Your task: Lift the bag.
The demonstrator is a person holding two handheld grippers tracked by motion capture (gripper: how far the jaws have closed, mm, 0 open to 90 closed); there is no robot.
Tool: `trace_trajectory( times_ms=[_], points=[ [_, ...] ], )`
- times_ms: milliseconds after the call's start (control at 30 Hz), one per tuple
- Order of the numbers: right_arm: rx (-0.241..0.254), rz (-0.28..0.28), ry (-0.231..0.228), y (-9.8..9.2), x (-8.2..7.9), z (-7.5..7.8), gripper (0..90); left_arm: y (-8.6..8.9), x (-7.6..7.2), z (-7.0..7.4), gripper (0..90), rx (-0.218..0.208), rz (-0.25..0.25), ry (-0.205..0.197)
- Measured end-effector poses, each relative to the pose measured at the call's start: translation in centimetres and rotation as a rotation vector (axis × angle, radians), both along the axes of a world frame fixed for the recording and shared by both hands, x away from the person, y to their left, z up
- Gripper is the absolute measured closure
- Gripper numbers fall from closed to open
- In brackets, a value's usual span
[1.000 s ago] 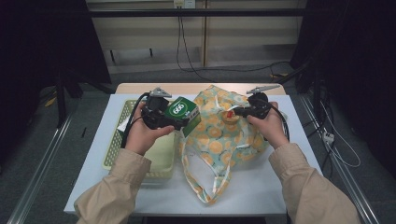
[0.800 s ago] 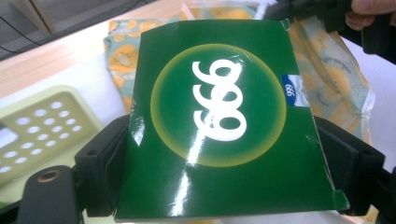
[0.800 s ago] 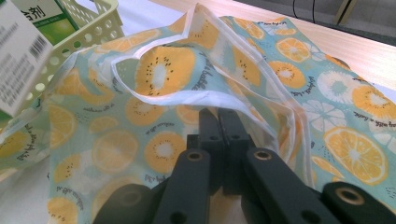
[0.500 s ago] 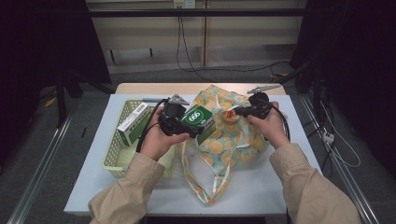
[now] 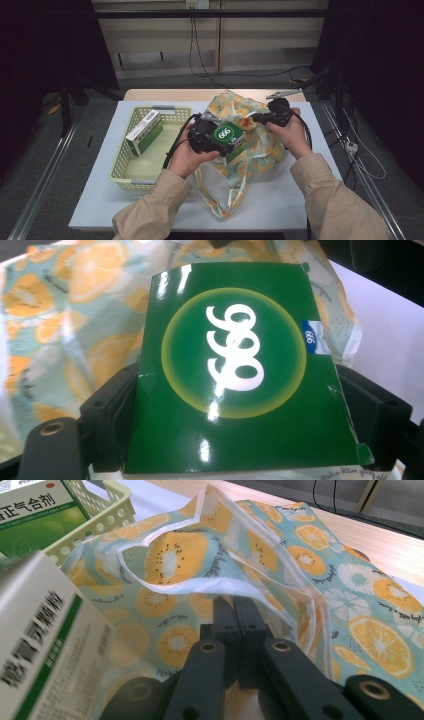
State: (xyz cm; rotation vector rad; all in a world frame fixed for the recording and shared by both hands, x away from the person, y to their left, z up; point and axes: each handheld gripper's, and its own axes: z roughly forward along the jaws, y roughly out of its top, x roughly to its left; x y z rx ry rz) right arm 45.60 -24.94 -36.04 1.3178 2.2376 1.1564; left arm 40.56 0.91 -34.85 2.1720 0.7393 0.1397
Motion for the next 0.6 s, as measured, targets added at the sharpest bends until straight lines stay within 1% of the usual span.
trace_trajectory(
  times_ms=[67,100,133,167,200,267,333,400,433,500,600],
  points=[
    [0.001,0.001,-0.001,0.0,-0.1,0.1,90.0,-0.5,0.0,-0.2,16.2,0.010,-0.001,-0.002],
    [0.001,0.004,0.000,-0.1,-0.1,0.1,90.0,-0.6,0.0,-0.3,16.2,0.024,-0.001,-0.009],
    [0.000,0.004,0.000,-0.1,-0.1,0.1,90.0,-0.9,0.0,-0.5,16.2,0.023,0.000,-0.010],
    [0.001,0.002,-0.002,-0.1,-0.1,0.2,90.0,-1.1,0.1,-0.6,16.2,0.038,0.011,-0.018],
    [0.003,0.002,0.000,-0.1,-0.2,0.2,90.0,-1.2,0.2,-0.7,16.2,0.029,-0.001,-0.006],
    [0.004,0.003,0.000,-0.1,-0.2,0.3,90.0,-1.7,0.4,-1.1,16.2,0.035,0.004,-0.007],
    [0.004,0.004,-0.001,0.0,-0.3,0.3,90.0,-2.2,0.4,-1.6,16.2,0.053,0.002,-0.012],
    [0.006,0.007,-0.005,0.0,-0.4,0.4,90.0,-2.6,0.6,-2.1,16.2,0.069,0.002,-0.005],
    [0.005,0.008,-0.005,0.0,-0.4,0.5,90.0,-2.7,0.7,-2.3,16.2,0.072,0.009,-0.004],
    [0.003,0.009,-0.006,0.0,-0.5,0.5,90.0,-2.9,1.0,-2.8,16.2,0.062,0.012,0.008],
    [0.004,0.006,-0.007,-0.2,-0.5,0.7,90.0,-3.2,1.2,-3.3,16.2,0.060,0.025,0.005]
  ],
)
